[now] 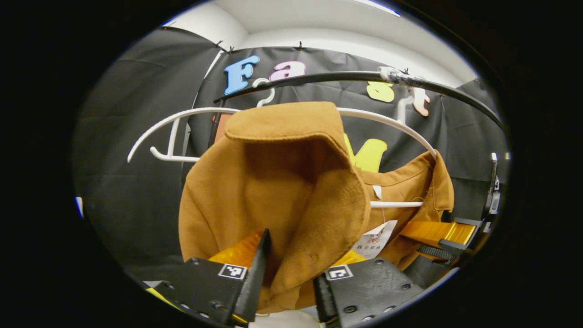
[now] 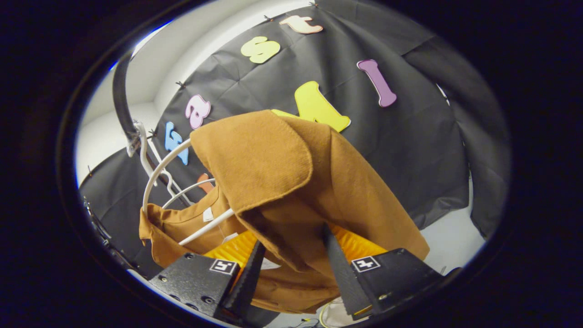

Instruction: Grasp the clothes on the hanger with both hands and then place them into the laundry hamper below.

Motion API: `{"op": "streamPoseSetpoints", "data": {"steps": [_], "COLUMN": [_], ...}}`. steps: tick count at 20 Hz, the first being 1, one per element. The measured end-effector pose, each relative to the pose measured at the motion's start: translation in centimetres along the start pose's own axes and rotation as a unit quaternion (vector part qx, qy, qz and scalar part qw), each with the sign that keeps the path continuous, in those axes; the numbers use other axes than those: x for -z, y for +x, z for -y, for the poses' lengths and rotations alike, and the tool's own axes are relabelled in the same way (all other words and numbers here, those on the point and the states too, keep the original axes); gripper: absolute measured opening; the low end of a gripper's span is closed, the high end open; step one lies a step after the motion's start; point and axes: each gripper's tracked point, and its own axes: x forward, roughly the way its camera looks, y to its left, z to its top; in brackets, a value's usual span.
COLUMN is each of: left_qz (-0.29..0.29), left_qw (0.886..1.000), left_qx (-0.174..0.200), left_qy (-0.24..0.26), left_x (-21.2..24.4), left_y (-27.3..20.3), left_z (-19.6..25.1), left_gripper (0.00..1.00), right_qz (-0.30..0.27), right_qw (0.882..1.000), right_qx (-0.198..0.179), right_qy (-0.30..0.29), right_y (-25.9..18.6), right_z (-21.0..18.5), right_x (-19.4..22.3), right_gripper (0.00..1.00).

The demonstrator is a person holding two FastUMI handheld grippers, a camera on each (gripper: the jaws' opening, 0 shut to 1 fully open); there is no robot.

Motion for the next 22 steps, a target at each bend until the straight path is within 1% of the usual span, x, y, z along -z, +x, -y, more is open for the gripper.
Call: {"op": "streamPoseSetpoints", "data": {"steps": [1, 2, 3, 4, 5, 7, 8, 10, 11, 13, 14, 15, 17, 19, 20, 22], "left_qz": [-0.001, -0.003, -0.005, -0.007, -0.004, -0.001, 0.005, 0.015, 0.019, 0.031, 0.039, 0.046, 0.052, 0.066, 0.072, 0.075], "left_qw": [1.0, 1.0, 1.0, 1.0, 1.0, 1.0, 1.0, 1.0, 1.0, 0.999, 0.999, 0.998, 0.998, 0.997, 0.996, 0.996], "left_qx": [-0.002, -0.007, -0.008, -0.003, -0.001, 0.002, -0.006, -0.012, -0.007, -0.002, -0.002, -0.001, 0.005, 0.004, 0.004, 0.002], "left_qy": [0.0, 0.004, 0.01, 0.011, 0.008, -0.005, -0.006, -0.005, -0.011, -0.022, -0.026, -0.031, -0.046, -0.047, -0.044, -0.045], "left_x": [-0.1, -0.2, -0.1, -0.1, -0.2, -0.7, -1.2, -2.5, -3.1, -4.4, -5.3, -6.2, -7.3, -8.7, -9.3, -10.3], "left_y": [-0.1, -0.4, -0.5, -0.7, -1.3, -1.6, -1.9, -2.4, -2.8, -3.5, -3.8, -4.1, -4.7, -5.6, -5.5, -5.6], "left_z": [-0.2, -0.4, -0.6, -0.5, -0.6, -1.2, -1.9, -3.0, -3.1, -3.6, -4.1, -4.4, -4.7, -5.5, -6.0, -7.0], "left_gripper": [0.46, 0.36, 0.26, 0.15, 0.1, 0.11, 0.11, 0.12, 0.11, 0.11, 0.06, 0.05, 0.08, 0.07, 0.0, 0.0], "right_qz": [0.006, 0.014, 0.026, 0.033, 0.041, 0.063, 0.08, 0.107, 0.11, 0.106, 0.103, 0.104, 0.103, 0.103, 0.103, 0.105], "right_qw": [1.0, 1.0, 1.0, 0.999, 0.999, 0.997, 0.996, 0.993, 0.992, 0.992, 0.992, 0.991, 0.99, 0.988, 0.987, 0.984], "right_qx": [-0.001, -0.001, 0.006, 0.01, 0.013, 0.032, 0.039, 0.056, 0.059, 0.061, 0.06, 0.053, 0.03, 0.008, -0.004, -0.021], "right_qy": [0.002, 0.005, 0.01, 0.013, 0.018, 0.027, 0.029, 0.016, 0.013, 0.029, 0.042, 0.059, 0.092, 0.116, 0.124, 0.143], "right_y": [0.0, -0.4, -0.4, -0.7, -0.8, -1.8, -2.3, -2.8, -2.9, -3.3, -3.5, -3.7, -4.0, -4.3, -4.5, -4.8], "right_z": [0.3, 0.5, 1.2, 1.7, 2.0, 3.3, 3.7, 3.8, 3.8, 4.1, 4.2, 4.2, 3.9, 3.9, 3.9, 4.0], "right_x": [-0.3, -0.7, -1.3, -1.7, -1.9, -3.0, -4.0, -5.5, -5.8, -6.2, -6.4, -6.7, -7.3, -8.1, -8.7, -9.7], "right_gripper": [0.63, 0.58, 0.41, 0.31, 0.25, 0.17, 0.19, 0.16, 0.14, 0.11, 0.1, 0.09, 0.09, 0.09, 0.09, 0.09]}}
